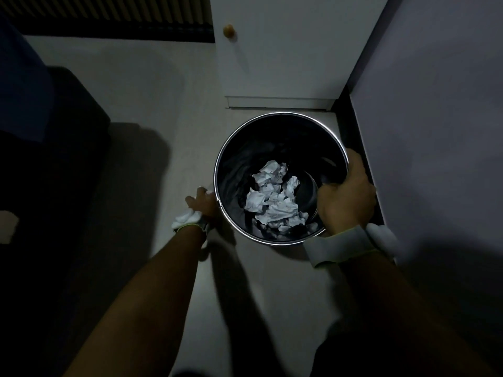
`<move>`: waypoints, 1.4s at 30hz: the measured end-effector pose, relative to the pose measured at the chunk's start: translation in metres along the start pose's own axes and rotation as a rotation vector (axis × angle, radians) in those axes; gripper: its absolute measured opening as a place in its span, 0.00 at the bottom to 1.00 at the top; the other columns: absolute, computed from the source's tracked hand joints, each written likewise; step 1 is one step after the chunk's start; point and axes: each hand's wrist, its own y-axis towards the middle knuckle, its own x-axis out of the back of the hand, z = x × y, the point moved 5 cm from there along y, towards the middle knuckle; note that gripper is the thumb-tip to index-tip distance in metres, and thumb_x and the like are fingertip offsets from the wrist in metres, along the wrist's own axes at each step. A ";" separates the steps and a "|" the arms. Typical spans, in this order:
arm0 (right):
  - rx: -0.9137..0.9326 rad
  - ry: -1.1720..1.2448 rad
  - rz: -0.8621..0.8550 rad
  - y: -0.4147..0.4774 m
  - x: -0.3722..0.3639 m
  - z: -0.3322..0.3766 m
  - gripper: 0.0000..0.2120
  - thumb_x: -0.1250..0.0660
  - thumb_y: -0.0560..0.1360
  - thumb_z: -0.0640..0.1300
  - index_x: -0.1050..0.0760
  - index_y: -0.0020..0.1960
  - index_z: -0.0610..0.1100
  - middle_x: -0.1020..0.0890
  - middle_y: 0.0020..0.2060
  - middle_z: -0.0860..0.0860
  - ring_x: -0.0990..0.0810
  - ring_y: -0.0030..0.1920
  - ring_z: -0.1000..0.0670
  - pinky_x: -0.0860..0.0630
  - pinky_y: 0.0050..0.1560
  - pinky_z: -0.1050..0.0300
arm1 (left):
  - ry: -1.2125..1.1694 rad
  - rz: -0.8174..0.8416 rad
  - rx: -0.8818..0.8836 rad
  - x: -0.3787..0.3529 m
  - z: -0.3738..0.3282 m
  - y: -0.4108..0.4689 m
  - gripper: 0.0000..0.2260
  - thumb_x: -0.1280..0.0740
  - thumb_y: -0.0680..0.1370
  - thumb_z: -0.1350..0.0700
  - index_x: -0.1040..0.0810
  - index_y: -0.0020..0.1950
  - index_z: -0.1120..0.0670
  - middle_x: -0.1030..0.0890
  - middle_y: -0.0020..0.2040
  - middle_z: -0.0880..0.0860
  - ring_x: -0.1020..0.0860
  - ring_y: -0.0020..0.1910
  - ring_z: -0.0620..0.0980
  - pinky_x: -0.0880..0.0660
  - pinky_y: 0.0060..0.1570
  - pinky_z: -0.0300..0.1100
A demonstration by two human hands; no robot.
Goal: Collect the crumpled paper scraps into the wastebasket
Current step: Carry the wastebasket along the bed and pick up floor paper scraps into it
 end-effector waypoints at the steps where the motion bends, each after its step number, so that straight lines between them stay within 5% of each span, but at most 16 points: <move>1: -0.002 -0.003 0.003 -0.001 0.000 0.000 0.26 0.36 0.73 0.38 0.33 0.68 0.56 0.19 0.56 0.46 0.22 0.56 0.41 0.30 0.49 0.55 | -0.003 0.006 -0.018 0.001 0.003 0.001 0.15 0.40 0.80 0.60 0.28 0.66 0.62 0.31 0.66 0.64 0.30 0.65 0.64 0.34 0.62 0.51; 3: -0.008 -0.024 0.014 -0.004 0.001 0.001 0.26 0.36 0.74 0.38 0.34 0.69 0.55 0.20 0.56 0.45 0.22 0.56 0.39 0.29 0.51 0.53 | -0.186 -0.071 -0.039 0.018 0.008 0.001 0.12 0.36 0.75 0.57 0.22 0.55 0.61 0.23 0.57 0.64 0.24 0.58 0.63 0.29 0.55 0.49; 6: -0.037 -0.062 0.009 -0.009 0.004 0.005 0.27 0.37 0.75 0.38 0.36 0.70 0.56 0.21 0.56 0.40 0.23 0.56 0.36 0.28 0.54 0.47 | -0.783 -0.257 0.007 0.071 0.010 -0.002 0.06 0.32 0.66 0.52 0.22 0.42 0.50 0.19 0.44 0.55 0.21 0.44 0.56 0.22 0.48 0.51; 10: -0.040 -0.079 0.034 -0.014 0.007 0.008 0.28 0.38 0.73 0.37 0.35 0.70 0.56 0.21 0.56 0.40 0.23 0.55 0.35 0.27 0.53 0.46 | -1.133 -0.480 -0.193 0.152 -0.024 -0.032 0.09 0.30 0.69 0.56 0.25 0.41 0.42 0.24 0.55 0.60 0.23 0.53 0.63 0.25 0.53 0.67; 13: -0.025 -0.099 0.038 -0.017 0.007 0.011 0.28 0.39 0.73 0.36 0.35 0.69 0.56 0.20 0.54 0.40 0.22 0.53 0.34 0.26 0.52 0.45 | -1.100 -0.478 -0.439 0.191 -0.064 -0.072 0.09 0.30 0.72 0.59 0.25 0.45 0.45 0.26 0.57 0.60 0.24 0.58 0.60 0.26 0.59 0.64; 15: -0.025 -0.099 0.040 -0.019 0.007 0.013 0.27 0.40 0.73 0.37 0.35 0.68 0.57 0.20 0.54 0.40 0.22 0.52 0.34 0.25 0.51 0.44 | -0.977 -0.468 -0.599 0.190 -0.086 -0.099 0.07 0.29 0.73 0.60 0.24 0.46 0.49 0.25 0.56 0.60 0.25 0.60 0.55 0.28 0.64 0.51; 17: -0.030 -0.091 0.047 -0.019 0.008 0.015 0.27 0.40 0.73 0.37 0.35 0.68 0.57 0.21 0.54 0.40 0.22 0.52 0.33 0.25 0.51 0.44 | -0.859 -0.336 -0.685 0.170 -0.100 -0.118 0.05 0.28 0.73 0.58 0.21 0.47 0.52 0.26 0.57 0.56 0.26 0.61 0.50 0.30 0.64 0.40; 19: -0.034 -0.094 0.054 -0.019 0.008 0.015 0.27 0.39 0.73 0.37 0.35 0.68 0.57 0.21 0.55 0.39 0.22 0.53 0.33 0.26 0.51 0.44 | -0.682 -0.103 -0.706 0.138 -0.104 -0.125 0.10 0.28 0.70 0.54 0.18 0.51 0.51 0.30 0.64 0.53 0.30 0.65 0.47 0.32 0.67 0.41; 22: -0.020 -0.108 0.054 -0.019 0.008 0.017 0.27 0.40 0.73 0.36 0.34 0.68 0.55 0.21 0.54 0.38 0.23 0.53 0.33 0.26 0.51 0.45 | -0.426 -0.011 -0.621 0.111 -0.092 -0.126 0.14 0.34 0.68 0.45 0.19 0.53 0.40 0.35 0.72 0.48 0.36 0.71 0.50 0.37 0.67 0.47; 27: 0.003 -0.126 0.040 -0.018 0.007 0.016 0.26 0.40 0.73 0.36 0.34 0.69 0.54 0.20 0.53 0.39 0.23 0.53 0.34 0.27 0.50 0.47 | -0.529 -0.436 -0.224 0.131 -0.061 -0.108 0.18 0.36 0.69 0.52 0.24 0.59 0.49 0.27 0.62 0.53 0.31 0.63 0.56 0.33 0.61 0.50; 30: 0.005 -0.117 0.042 -0.017 0.005 0.015 0.27 0.40 0.72 0.36 0.34 0.68 0.54 0.20 0.53 0.39 0.22 0.52 0.34 0.26 0.49 0.47 | -0.723 -0.318 0.018 0.117 -0.049 -0.094 0.24 0.33 0.72 0.56 0.31 0.68 0.55 0.27 0.66 0.57 0.29 0.65 0.58 0.32 0.63 0.46; 33: -0.001 -0.104 0.041 -0.018 0.003 0.011 0.27 0.39 0.72 0.37 0.34 0.67 0.56 0.19 0.52 0.41 0.21 0.50 0.35 0.24 0.49 0.46 | -0.827 -0.177 0.189 0.095 -0.042 -0.091 0.18 0.33 0.74 0.57 0.27 0.64 0.55 0.20 0.59 0.56 0.23 0.58 0.56 0.29 0.53 0.39; 42: 0.003 0.009 0.038 -0.033 0.010 0.038 0.28 0.41 0.70 0.36 0.32 0.67 0.55 0.18 0.50 0.41 0.20 0.49 0.36 0.24 0.46 0.49 | -0.799 -0.182 0.239 0.121 -0.035 -0.096 0.11 0.37 0.74 0.60 0.19 0.53 0.59 0.17 0.50 0.61 0.20 0.52 0.61 0.26 0.46 0.42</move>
